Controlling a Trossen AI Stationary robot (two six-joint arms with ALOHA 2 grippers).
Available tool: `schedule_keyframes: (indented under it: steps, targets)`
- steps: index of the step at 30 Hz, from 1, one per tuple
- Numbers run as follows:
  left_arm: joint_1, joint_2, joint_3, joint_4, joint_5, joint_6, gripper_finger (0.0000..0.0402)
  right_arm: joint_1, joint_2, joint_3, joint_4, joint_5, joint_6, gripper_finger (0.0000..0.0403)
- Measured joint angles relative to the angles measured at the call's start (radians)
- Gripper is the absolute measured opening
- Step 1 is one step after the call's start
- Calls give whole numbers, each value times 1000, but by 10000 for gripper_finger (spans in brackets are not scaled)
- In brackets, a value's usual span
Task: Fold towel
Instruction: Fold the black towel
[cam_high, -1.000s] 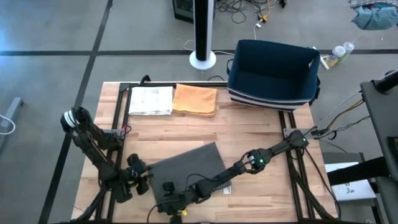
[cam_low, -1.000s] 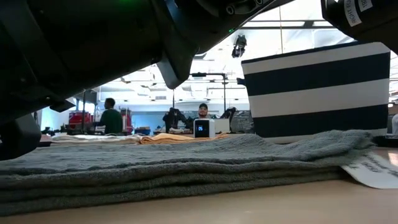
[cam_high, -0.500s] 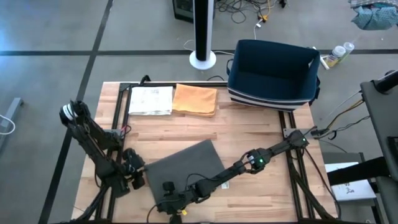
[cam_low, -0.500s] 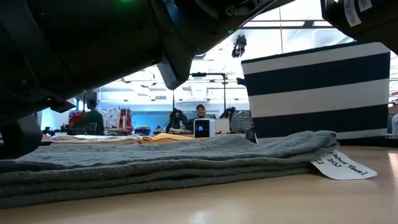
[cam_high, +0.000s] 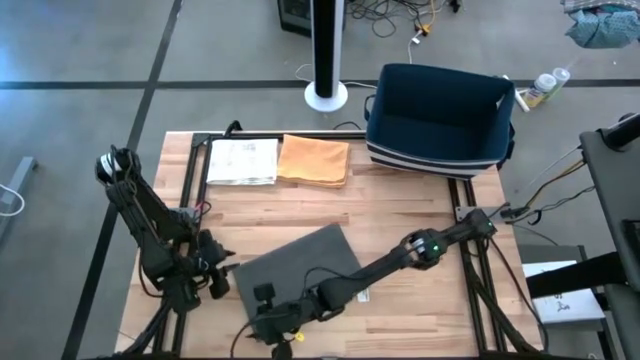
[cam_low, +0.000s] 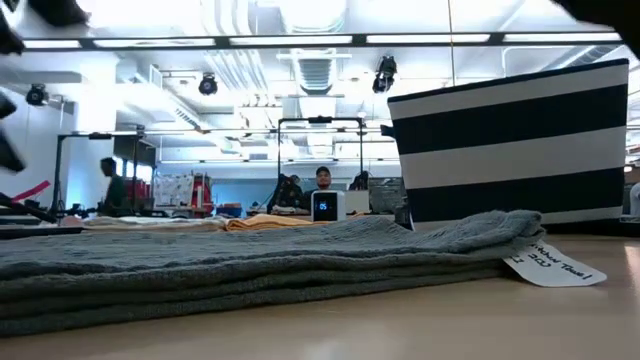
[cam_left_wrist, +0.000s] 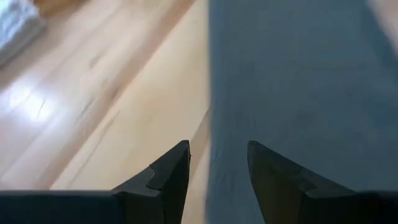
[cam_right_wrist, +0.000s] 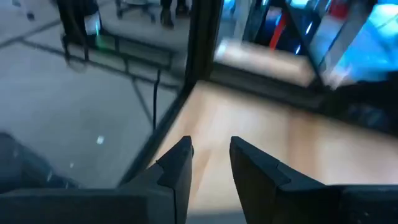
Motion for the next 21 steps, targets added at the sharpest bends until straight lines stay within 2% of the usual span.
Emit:
schedule_keyframes:
  steps: [9, 14, 17, 21]
  targets:
    - [0, 36, -16, 207, -219, 146, 153, 21, -179, -2, -335, 217, -42, 39]
    - [0, 61, -5, 226, -261, 180, 153, 38, -223, -14, -540, 374, 43, 6]
    - [0, 70, -2, 225, -263, 180, 153, 53, -237, -20, -646, 478, 112, 3]
    - [1, 83, 7, 252, -284, 177, 153, 74, -261, -33, -751, 554, 230, 1]
